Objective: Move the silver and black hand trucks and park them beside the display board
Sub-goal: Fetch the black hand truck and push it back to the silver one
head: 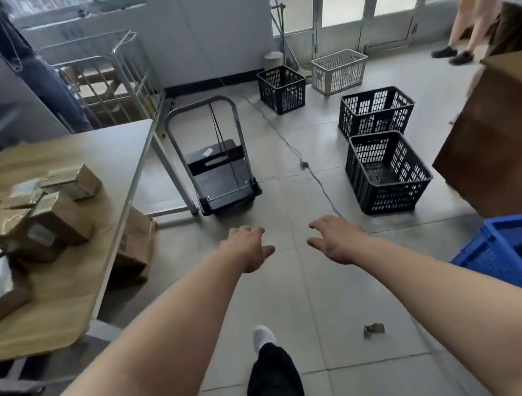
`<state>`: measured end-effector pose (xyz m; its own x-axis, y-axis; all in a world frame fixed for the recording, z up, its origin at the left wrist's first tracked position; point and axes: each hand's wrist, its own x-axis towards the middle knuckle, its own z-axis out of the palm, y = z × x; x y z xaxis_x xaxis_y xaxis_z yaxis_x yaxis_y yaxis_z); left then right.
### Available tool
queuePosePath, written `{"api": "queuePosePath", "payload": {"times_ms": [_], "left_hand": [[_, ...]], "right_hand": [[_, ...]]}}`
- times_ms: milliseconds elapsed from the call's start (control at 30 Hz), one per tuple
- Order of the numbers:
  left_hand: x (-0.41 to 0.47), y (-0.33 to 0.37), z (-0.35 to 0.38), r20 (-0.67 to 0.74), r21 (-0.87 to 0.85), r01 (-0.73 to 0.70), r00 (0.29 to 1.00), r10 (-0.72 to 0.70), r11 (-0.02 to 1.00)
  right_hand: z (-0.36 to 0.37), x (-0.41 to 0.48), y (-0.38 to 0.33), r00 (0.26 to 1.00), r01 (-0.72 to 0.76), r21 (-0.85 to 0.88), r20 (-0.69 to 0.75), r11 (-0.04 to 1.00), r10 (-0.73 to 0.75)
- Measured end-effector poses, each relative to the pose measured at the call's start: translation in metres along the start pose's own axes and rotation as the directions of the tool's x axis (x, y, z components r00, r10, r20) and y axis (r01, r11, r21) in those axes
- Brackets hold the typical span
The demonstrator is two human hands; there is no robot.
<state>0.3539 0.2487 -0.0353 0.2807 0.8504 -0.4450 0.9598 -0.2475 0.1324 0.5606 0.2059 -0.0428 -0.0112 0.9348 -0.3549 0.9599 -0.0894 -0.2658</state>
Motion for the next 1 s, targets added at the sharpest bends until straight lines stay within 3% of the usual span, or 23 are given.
{"api": "queuePosePath", "payload": {"times_ms": [233, 400, 667, 867, 1000], "left_hand": [[0.159, -0.041, -0.078, 0.043, 0.009, 0.001, 0.999, -0.001, 1.0], [0.265, -0.06, -0.138, -0.001, 0.02, -0.01, 1.0, 0.01, 1.0], [0.407, -0.066, -0.184, -0.003, 0.091, -0.047, 0.999, 0.047, 0.995], [0.487, -0.103, -0.237, -0.046, 0.072, 0.064, 0.997, -0.061, 0.995], [0.516, -0.149, -0.258, -0.068, -0.016, 0.215, 0.974, -0.216, 0.976]], "right_hand": [[-0.062, 0.15, -0.009, 0.999, -0.045, 0.008, -0.004, 0.999, 0.045], [-0.104, 0.24, -0.008, 0.995, -0.099, 0.035, -0.015, 0.994, 0.1], [-0.155, 0.394, 0.015, 0.995, -0.101, 0.001, 0.013, 0.995, 0.101], [-0.199, 0.516, 0.007, 0.999, 0.007, -0.024, 0.052, 1.0, -0.005], [-0.215, 0.582, -0.021, 0.993, 0.089, -0.031, 0.074, 0.996, -0.086]]}}
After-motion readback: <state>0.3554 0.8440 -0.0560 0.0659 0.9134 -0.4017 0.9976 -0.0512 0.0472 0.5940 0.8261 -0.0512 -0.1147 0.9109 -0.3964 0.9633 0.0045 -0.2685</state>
